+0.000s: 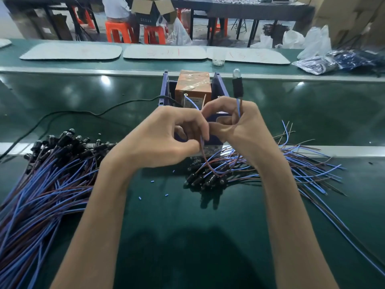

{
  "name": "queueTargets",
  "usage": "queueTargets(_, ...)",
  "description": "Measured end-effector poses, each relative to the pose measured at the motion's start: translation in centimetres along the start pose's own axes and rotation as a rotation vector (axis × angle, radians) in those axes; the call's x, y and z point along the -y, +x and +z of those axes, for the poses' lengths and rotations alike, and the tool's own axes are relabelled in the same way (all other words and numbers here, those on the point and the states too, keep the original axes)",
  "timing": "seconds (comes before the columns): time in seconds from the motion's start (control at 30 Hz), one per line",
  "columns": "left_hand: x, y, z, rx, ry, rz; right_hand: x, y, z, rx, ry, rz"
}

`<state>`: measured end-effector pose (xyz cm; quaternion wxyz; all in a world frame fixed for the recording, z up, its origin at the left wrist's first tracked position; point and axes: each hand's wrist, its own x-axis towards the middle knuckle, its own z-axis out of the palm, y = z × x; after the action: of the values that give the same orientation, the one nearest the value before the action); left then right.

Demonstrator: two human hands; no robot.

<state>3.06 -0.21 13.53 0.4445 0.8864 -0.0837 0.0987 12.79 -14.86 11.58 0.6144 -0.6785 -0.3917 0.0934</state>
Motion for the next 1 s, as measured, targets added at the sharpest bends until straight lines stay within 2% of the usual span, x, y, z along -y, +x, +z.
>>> queueTargets(0.23,-0.13,0.16,0.23,-0.049,-0.058,-0.011,-0.58,0.23,0.07,-0.098,-0.100,-0.048)
queueTargets(0.37,-0.01,0.26,0.41,-0.083,-0.013,0.021,-0.69,0.35,0.21,-0.161,-0.076,-0.117)
queueTargets(0.6,0.48,0.38,0.40,-0.213,0.025,0.076,-0.76,0.30,0.46,-0.228,-0.160,-0.085)
queueTargets(0.83,0.82,0.82,0.46,-0.300,0.142,0.226,-0.49,0.28,0.41,-0.241,-0.202,-0.126)
queueTargets(1.0,0.78,0.86,0.79,-0.420,0.246,0.296,-0.47,0.20,0.50,-0.243,-0.251,-0.169)
